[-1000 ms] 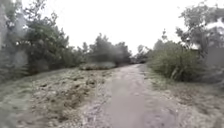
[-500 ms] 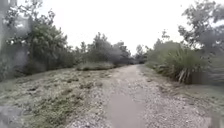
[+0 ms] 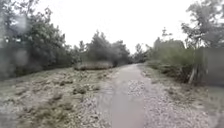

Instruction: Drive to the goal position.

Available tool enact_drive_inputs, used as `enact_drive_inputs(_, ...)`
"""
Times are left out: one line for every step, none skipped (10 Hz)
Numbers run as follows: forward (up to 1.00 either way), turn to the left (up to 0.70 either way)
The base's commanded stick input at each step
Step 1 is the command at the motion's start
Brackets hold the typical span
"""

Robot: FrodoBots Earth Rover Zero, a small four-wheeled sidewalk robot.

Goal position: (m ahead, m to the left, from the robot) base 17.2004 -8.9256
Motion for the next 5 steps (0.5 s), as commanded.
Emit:
enact_drive_inputs(0.70,-0.35)
enact_drive_inputs(0.70,-0.31)
enact_drive_inputs(0.70,0.00)
enact_drive_inputs(0.70,0.00)
enact_drive_inputs(0.70,0.00)
